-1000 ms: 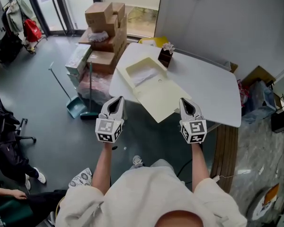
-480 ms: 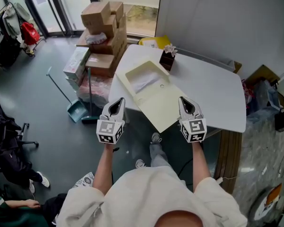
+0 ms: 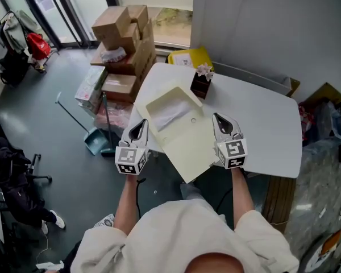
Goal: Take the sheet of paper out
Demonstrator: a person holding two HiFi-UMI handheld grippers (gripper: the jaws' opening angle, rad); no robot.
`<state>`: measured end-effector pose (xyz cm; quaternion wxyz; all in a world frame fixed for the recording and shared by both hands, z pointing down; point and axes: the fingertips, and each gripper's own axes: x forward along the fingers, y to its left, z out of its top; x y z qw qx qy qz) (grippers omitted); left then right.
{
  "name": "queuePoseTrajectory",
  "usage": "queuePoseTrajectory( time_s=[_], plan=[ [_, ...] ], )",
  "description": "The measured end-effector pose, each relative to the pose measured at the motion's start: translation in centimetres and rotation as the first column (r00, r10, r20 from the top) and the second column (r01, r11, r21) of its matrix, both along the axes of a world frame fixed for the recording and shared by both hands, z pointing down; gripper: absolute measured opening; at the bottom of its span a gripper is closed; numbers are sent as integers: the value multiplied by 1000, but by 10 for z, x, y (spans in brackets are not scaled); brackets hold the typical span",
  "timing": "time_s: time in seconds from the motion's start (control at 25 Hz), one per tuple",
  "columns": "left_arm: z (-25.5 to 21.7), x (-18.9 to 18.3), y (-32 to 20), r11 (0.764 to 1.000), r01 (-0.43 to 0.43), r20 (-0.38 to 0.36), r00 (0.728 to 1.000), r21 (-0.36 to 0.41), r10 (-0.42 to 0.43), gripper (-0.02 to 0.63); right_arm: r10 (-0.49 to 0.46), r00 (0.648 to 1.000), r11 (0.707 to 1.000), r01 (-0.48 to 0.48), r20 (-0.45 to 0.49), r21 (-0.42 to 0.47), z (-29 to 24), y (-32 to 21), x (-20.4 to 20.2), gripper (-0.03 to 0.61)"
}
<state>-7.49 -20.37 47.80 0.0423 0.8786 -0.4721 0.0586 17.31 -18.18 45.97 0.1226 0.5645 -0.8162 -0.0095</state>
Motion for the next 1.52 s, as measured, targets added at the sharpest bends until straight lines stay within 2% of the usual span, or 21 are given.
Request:
queuePoseTrajectory(
  time_s=[0.24, 0.44, 0.88, 1.2, 1.52],
  plan=[
    [-1, 17, -44, 998, 66, 19, 998, -11, -66, 3, -61, 998, 998, 62, 32, -34, 7, -58, 22, 0],
    [5, 22, -66, 991, 127, 38, 991, -32, -126, 3, -131, 991, 988, 134, 39, -81, 23, -96, 24, 0],
    [29, 2, -78, 967, 240, 79, 969, -81, -234, 3, -267, 962, 951, 272, 50, -148, 59, -139, -8, 0],
    [45, -15, -85, 961, 251, 72, 967, -116, -244, 3, -317, 948, 932, 310, -9, -188, 78, -151, -39, 0],
    [68, -36, -101, 963, 221, 50, 975, -157, -215, 3, -405, 904, 890, 356, -134, -284, 122, -150, -78, 0]
  ],
)
